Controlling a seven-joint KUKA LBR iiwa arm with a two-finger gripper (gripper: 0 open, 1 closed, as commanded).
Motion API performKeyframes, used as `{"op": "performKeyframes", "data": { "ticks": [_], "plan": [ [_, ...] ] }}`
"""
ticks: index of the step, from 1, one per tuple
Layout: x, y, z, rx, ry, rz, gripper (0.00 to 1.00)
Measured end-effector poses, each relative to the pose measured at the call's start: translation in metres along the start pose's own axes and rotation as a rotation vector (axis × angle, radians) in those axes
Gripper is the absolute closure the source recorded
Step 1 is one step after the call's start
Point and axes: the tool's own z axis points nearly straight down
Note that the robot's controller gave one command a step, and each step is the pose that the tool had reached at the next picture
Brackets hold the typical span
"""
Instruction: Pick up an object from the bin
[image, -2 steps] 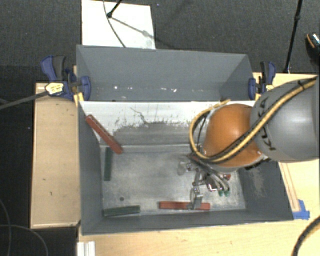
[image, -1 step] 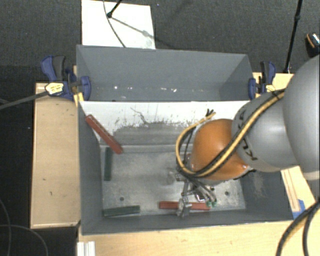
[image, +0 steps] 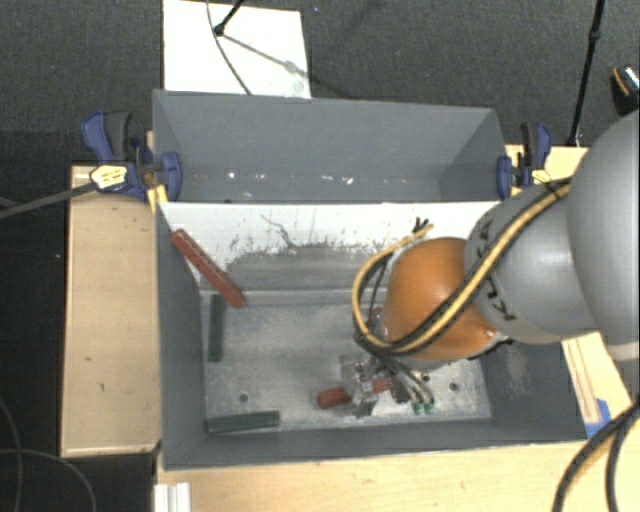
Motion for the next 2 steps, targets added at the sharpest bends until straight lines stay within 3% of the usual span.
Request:
{"op": "performKeyframes", "data": {
  "ticks": [1,2],
  "plan": [
    [-0.0102,-0.0012,-0.1756,0.001,-0.009,-0.009,1.0],
    [-0.0085,-0.0011,-0.1714,0.0,0.0,-0.006,1.0]
  ]
}}
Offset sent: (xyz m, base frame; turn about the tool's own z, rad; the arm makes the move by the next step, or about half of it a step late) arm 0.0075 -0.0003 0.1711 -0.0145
